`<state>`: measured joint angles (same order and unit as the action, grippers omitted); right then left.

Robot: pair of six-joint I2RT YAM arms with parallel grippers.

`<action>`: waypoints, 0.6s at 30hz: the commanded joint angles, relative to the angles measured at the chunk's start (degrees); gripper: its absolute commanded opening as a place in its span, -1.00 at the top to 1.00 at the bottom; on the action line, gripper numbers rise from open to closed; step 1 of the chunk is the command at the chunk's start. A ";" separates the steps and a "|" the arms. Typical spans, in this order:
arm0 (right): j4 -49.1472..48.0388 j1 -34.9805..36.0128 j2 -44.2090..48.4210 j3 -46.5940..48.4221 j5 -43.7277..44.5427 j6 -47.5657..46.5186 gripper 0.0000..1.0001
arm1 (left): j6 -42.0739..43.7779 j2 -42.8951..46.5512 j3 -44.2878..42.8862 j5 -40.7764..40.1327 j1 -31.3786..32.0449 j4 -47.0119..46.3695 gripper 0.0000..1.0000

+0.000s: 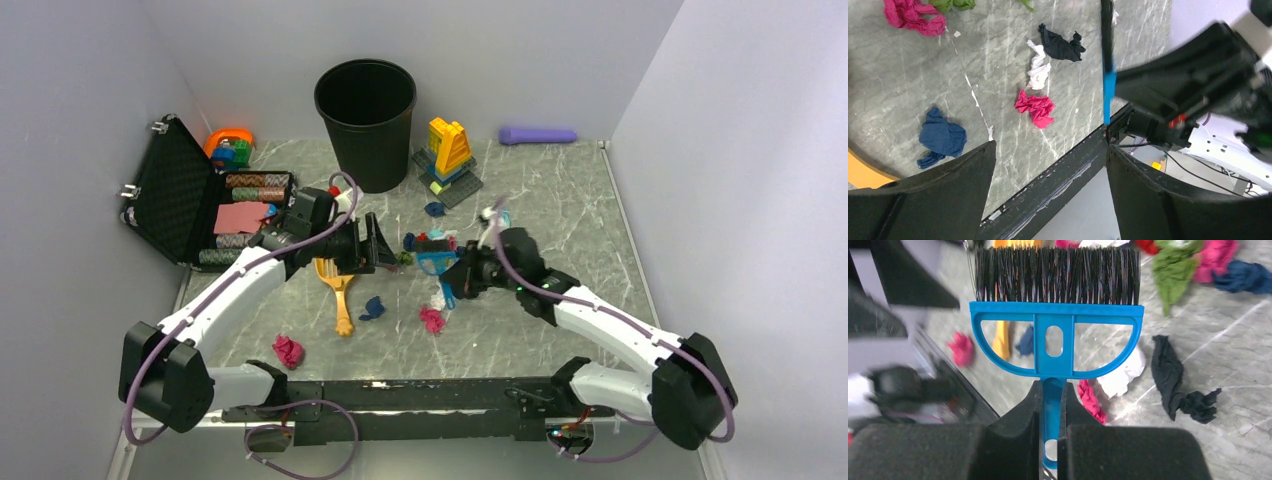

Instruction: Sweep away the paper scraps from the table

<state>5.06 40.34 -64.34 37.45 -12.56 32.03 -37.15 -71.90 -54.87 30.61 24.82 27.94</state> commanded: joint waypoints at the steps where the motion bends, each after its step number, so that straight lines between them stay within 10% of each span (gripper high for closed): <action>1: -23.49 -9.85 1.19 -8.37 -18.29 19.96 1.00 | -0.78 3.33 -0.72 -0.29 -0.12 0.20 -0.70; 9: -39.38 -12.25 -10.20 -10.26 -32.98 36.68 1.00 | -0.81 4.05 -2.21 -1.35 -0.80 1.43 -0.74; 14: -3.06 -11.96 -10.89 1.90 -20.04 21.79 1.00 | -0.44 4.66 -0.40 -1.80 -1.42 1.16 -0.74; 18: 4.69 -12.07 -9.92 4.93 -17.96 19.18 1.00 | 0.06 4.52 0.68 -2.12 -1.46 1.10 -0.74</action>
<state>-2.02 28.51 -75.96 37.50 -34.33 55.46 -37.30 -68.77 -54.74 29.23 23.64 29.47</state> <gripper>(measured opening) 0.108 0.868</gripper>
